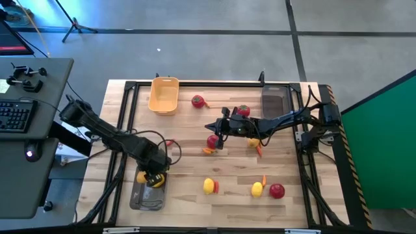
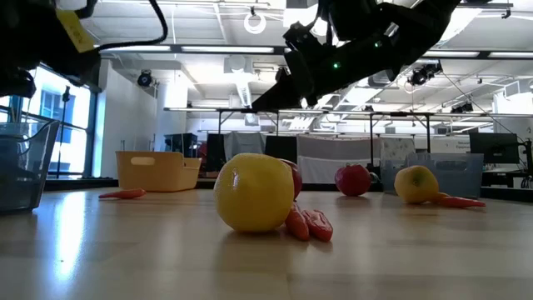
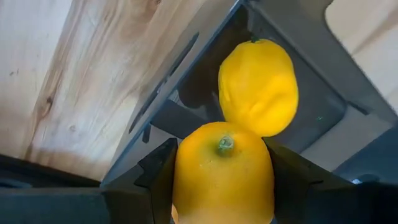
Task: Sort produce into baskets
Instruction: Put the lemon into the bottom gray bin
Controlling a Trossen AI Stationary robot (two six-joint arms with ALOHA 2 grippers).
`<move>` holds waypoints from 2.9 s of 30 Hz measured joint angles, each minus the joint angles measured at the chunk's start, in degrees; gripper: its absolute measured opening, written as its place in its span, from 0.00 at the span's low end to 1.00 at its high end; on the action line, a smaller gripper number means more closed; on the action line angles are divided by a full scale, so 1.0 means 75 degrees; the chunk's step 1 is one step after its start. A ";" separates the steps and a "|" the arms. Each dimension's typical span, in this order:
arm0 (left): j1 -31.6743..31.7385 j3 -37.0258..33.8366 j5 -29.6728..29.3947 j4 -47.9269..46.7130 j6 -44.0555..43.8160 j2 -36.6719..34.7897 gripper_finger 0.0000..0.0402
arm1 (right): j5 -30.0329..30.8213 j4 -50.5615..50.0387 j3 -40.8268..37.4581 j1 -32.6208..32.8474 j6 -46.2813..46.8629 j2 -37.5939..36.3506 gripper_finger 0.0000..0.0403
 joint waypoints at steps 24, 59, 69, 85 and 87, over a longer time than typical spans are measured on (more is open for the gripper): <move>0.0607 0.0475 -0.0410 -0.1297 0.2802 -0.0096 0.50 | -0.0003 -0.0410 0.0000 0.0020 -0.0073 -0.0308 0.00; 0.4101 -0.2682 -0.1580 0.9986 0.6295 -0.1793 0.02 | 0.0903 -0.8296 0.0035 0.0868 0.8171 -0.2137 0.66; 0.4464 -0.2894 -0.1605 1.0295 0.6213 -0.1724 0.02 | 0.0854 -1.1135 0.1100 0.0903 1.0391 -0.2066 0.66; 0.4558 -0.2894 -0.1628 1.0289 0.6154 -0.1724 0.02 | 0.0450 -1.1741 0.0784 0.0903 1.3082 -0.2034 0.66; 0.4558 -0.2894 -0.1633 1.0289 0.6148 -0.1726 0.02 | 0.0460 -1.1622 0.0784 0.0901 1.3139 -0.1939 0.66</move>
